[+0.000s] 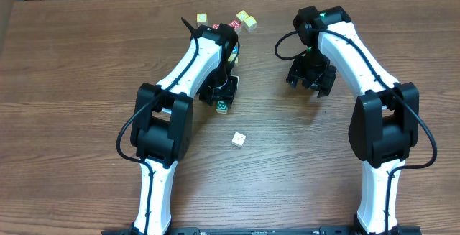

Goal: Flip 4 blocks
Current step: 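Grasp the green B block with the left gripper and lift it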

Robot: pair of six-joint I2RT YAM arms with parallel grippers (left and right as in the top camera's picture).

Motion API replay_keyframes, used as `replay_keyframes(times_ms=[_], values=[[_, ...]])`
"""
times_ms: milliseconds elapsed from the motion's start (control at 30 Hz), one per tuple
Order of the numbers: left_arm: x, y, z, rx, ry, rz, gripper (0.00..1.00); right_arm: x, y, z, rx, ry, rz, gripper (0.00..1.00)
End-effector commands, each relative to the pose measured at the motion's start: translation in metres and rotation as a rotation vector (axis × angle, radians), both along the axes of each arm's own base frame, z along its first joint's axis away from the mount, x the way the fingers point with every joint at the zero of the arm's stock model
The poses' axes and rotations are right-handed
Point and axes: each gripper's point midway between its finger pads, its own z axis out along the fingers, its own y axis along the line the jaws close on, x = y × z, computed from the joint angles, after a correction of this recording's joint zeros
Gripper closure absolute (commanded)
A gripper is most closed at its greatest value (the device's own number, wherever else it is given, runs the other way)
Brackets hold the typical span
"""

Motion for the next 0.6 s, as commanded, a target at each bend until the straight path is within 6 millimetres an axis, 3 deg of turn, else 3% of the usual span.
replay_keyframes(times_ms=[0, 67, 300, 567], values=[[-0.009, -0.003, -0.014, 0.028, 0.018, 0.002, 0.53, 0.003, -0.007, 0.012, -0.021, -0.041, 0.0, 0.29], [-0.005, -0.004, -0.016, 0.026, 0.001, 0.028, 0.53, 0.005, -0.01, 0.012, -0.037, -0.049, 0.002, 0.29], [-0.001, -0.006, -0.008, 0.025, -0.027, 0.079, 0.56, 0.015, -0.022, 0.012, -0.112, -0.096, 0.011, 0.07], [0.008, 0.004, 0.008, 0.071, -0.098, 0.069, 0.56, 0.023, -0.025, 0.011, -0.109, -0.124, 0.001, 0.01]])
